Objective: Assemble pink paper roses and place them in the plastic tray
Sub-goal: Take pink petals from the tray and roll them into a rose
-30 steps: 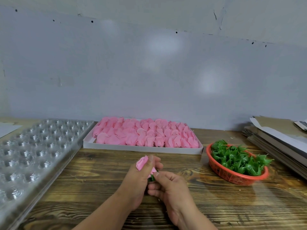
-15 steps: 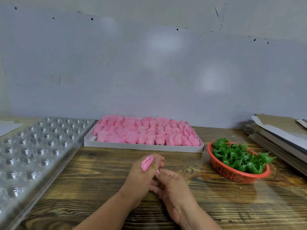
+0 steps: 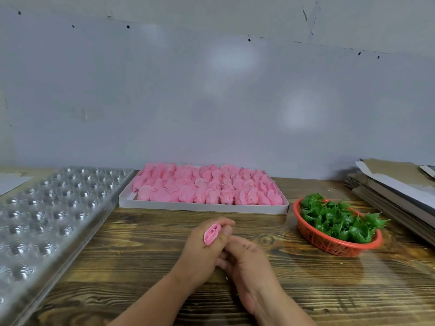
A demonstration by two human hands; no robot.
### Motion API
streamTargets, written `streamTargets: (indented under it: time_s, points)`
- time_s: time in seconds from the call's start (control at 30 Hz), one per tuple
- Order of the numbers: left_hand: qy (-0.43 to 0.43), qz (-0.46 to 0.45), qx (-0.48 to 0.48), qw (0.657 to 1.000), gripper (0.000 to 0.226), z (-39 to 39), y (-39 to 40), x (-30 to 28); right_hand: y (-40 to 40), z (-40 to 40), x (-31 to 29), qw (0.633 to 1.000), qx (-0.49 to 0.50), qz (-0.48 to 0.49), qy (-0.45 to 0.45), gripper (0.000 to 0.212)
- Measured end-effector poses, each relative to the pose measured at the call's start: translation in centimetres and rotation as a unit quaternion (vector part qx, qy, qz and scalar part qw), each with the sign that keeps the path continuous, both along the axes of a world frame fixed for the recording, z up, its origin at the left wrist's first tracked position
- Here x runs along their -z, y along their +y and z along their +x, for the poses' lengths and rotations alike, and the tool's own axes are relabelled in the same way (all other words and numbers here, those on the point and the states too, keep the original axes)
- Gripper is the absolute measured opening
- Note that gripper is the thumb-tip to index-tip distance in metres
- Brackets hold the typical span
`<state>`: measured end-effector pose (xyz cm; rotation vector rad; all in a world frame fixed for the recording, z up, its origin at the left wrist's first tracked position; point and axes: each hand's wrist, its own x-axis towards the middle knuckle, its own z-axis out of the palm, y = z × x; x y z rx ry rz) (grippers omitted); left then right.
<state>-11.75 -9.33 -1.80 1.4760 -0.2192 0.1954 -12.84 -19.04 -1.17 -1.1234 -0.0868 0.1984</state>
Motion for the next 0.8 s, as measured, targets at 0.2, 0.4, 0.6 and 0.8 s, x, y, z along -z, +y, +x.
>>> streamTargets:
  time_s: [0.2, 0.4, 0.6, 0.8]
  points:
    - [0.040, -0.054, 0.020, 0.998, 0.027, -0.47, -0.13, -0.48, -0.09, 0.05, 0.13, 0.999, -0.045, 0.013, 0.019, 0.035]
    - [0.031, -0.037, 0.020, 0.999, 0.020, -0.41, 0.08, -0.40, -0.09, 0.21, 0.19, 0.998, -0.034, 0.035, 0.030, 0.028]
    - [0.012, -0.034, 0.029, 0.999, 0.034, -0.21, -0.09, -0.05, -0.61, 0.47, 0.46, 0.996, -0.006, 0.059, 0.064, 0.023]
    - [0.050, -0.090, 0.036, 0.994, 0.036, 0.22, 0.57, -0.05, -0.40, 0.30, 0.63, 0.994, -0.028, 0.095, 0.049, 0.014]
